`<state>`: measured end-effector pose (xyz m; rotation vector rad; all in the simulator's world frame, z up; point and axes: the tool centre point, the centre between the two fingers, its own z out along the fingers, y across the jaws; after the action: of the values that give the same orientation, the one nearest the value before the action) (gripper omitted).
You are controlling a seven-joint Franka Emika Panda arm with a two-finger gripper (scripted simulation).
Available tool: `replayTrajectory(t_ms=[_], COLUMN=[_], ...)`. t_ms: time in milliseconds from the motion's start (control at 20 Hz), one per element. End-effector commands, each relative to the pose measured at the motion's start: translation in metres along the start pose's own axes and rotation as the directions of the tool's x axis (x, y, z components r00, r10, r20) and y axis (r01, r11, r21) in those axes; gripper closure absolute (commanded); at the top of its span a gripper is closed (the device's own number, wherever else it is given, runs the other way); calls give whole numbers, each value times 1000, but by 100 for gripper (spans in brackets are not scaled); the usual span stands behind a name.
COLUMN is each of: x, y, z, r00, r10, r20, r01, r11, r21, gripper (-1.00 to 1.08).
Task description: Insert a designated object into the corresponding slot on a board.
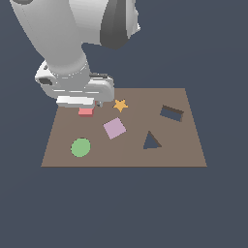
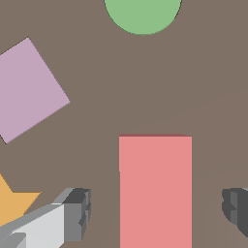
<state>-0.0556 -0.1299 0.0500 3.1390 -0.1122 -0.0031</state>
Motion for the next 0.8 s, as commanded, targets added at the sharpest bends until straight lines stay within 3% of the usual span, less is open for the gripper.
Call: replayTrajectory(t_ms=[0,600,650,750], x=[1,1,1,1], y=[0,0,0,0], z=[0,20,20,20], r00=[1000,1000,1000,1000], r10=[-2,-2,-2,-2], r20=[-2,-2,-2,-2], r01=[2,2,2,2], r11=[1000,1000,1000,1000], r21=[1,1,1,1], gripper=[-92,-92,108,108])
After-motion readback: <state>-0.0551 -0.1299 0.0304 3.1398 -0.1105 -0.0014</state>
